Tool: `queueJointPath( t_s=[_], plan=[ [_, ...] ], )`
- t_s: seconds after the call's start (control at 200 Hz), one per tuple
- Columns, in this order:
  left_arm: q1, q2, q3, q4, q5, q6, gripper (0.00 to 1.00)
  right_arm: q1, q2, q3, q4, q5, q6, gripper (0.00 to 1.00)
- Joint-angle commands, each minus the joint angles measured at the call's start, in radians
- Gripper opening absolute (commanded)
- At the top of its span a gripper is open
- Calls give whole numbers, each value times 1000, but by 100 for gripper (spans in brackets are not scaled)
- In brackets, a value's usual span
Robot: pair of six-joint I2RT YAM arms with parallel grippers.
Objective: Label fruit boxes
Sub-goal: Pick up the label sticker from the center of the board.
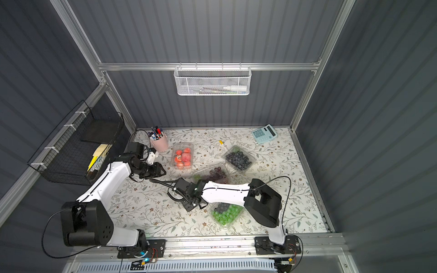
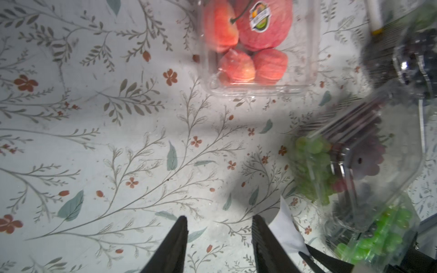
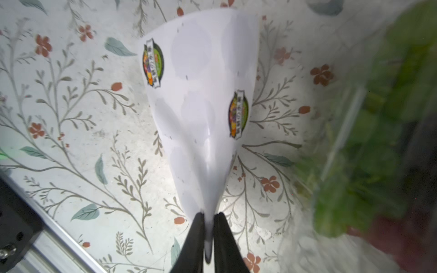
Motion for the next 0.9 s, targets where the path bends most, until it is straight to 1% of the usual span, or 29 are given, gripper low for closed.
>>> queueJointPath(
  t_s=[0.0,0.26,0.36,0.47,0.545,0.665,0.75,0.825,0.896],
  plan=[
    [8,-68,-33,79,157,-35,48,-9,-60,-52,103,5,-6,13],
    [7,-207,-145,328,436,-75,51,-69,-242,-202,257,-4,47,13],
    [5,-278,-221,496,541,-114,53,-103,-317,-271,338,-21,62,13],
    [4,-342,-301,662,591,-147,53,-140,-394,-338,417,-45,72,13],
    [-4,-354,-335,731,638,-157,54,-153,-433,-367,460,-53,60,13],
    [-40,-352,-354,770,666,-136,54,-163,-475,-391,504,-75,28,13],
    [-97,-341,-352,781,675,-102,55,-164,-492,-400,530,-88,10,13],
    [-152,-335,-346,776,658,-65,55,-166,-502,-403,544,-94,6,13],
    [-185,-326,-348,797,643,-67,55,-166,-509,-408,560,-97,6,13]
  ],
)
